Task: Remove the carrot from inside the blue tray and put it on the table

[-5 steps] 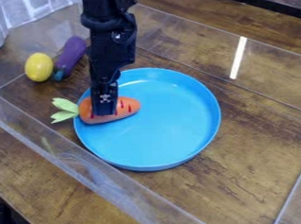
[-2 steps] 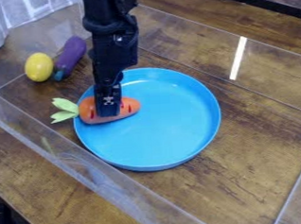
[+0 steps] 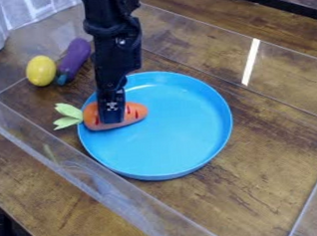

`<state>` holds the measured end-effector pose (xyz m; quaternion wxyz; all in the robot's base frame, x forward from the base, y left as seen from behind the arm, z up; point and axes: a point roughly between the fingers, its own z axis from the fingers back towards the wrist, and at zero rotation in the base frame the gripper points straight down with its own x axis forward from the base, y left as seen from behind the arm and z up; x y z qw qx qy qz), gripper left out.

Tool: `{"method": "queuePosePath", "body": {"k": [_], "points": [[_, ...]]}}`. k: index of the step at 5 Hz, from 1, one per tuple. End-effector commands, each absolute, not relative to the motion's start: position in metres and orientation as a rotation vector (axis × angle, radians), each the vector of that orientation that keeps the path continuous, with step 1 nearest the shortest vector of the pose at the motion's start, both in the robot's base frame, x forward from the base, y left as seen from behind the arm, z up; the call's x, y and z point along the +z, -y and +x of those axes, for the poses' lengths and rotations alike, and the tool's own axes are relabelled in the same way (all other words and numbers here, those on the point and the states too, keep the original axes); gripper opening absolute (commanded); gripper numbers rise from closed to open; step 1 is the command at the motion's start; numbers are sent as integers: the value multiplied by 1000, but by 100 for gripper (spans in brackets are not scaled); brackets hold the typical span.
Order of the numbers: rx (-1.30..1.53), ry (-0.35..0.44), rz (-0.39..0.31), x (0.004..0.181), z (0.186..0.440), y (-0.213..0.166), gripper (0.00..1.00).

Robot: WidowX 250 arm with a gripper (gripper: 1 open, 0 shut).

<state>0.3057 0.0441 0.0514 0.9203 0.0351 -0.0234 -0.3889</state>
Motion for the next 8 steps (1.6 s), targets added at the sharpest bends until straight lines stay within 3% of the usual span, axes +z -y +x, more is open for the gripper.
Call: {"method": "queuePosePath", "body": {"k": [1,7,8], "points": [[-775,77,84,57,308,-53,100],[-753,113,69,58,311,-60,100],[-752,104,68,49,313,-62,100]]}}
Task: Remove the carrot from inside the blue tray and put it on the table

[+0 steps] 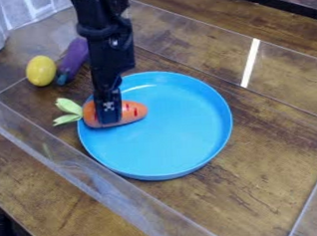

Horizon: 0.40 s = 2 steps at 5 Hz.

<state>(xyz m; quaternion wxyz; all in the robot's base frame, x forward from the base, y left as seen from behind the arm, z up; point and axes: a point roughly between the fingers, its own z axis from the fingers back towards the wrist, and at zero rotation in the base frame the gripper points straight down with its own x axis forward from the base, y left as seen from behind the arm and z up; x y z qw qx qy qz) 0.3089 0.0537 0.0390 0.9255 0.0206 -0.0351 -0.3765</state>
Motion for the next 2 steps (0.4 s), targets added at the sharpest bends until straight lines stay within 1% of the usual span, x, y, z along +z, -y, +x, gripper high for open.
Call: {"method": "queuePosePath", "body": {"k": [1,2], "points": [[-755,94,68,40,315,-63,100],[-746,96,80,51,319,-66,0]]}}
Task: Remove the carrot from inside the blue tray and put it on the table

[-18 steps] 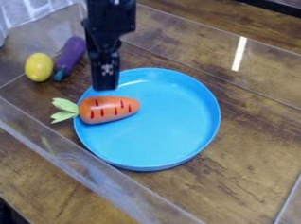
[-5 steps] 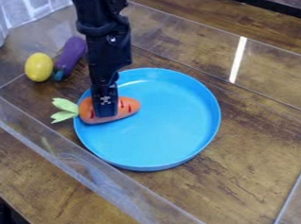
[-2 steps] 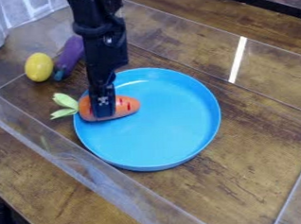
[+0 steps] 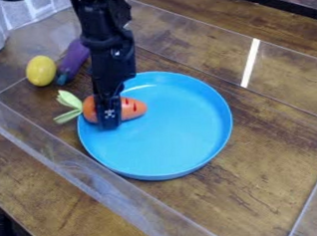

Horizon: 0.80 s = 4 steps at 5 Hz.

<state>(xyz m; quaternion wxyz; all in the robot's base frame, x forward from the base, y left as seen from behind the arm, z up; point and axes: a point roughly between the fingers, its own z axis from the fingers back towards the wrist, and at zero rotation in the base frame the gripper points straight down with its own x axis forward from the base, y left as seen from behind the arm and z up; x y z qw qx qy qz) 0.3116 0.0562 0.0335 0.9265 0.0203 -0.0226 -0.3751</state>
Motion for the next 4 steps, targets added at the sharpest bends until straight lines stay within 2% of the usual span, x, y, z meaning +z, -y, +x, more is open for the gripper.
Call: {"method": "queuePosePath", "body": {"k": [1,4], "points": [[-741,96,85,59,320,-69,0],[-713,66,99,71,327,-91,0]]}}
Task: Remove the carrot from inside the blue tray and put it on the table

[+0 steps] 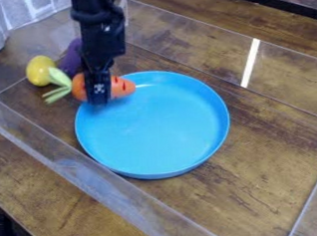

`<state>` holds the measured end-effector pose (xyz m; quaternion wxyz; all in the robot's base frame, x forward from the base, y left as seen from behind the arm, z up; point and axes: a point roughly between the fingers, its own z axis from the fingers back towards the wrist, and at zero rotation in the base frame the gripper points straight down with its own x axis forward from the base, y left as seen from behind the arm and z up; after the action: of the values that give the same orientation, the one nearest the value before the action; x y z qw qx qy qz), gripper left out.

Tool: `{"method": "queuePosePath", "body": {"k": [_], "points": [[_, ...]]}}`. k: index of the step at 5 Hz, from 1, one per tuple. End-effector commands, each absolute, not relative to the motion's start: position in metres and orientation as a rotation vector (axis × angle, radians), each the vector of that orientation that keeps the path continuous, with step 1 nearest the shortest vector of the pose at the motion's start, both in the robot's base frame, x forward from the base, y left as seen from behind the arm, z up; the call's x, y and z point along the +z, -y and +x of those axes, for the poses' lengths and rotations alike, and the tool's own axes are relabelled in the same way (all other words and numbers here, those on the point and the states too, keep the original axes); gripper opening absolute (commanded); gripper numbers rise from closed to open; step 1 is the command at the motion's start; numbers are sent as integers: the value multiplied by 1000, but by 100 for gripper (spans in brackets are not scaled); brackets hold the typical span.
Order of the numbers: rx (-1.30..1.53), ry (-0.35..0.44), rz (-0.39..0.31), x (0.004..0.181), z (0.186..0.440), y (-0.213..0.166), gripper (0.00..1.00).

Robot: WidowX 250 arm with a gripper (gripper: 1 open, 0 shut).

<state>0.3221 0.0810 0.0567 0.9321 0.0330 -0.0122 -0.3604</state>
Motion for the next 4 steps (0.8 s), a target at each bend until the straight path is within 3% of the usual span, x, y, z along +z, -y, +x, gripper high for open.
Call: {"method": "queuePosePath", "body": {"k": [1,3,4], "points": [[-696,37,102,70,332,-101,0],[-682,-11,111,57,340,-113,0],[-678,-38,113,47,345,-120,100]]}}
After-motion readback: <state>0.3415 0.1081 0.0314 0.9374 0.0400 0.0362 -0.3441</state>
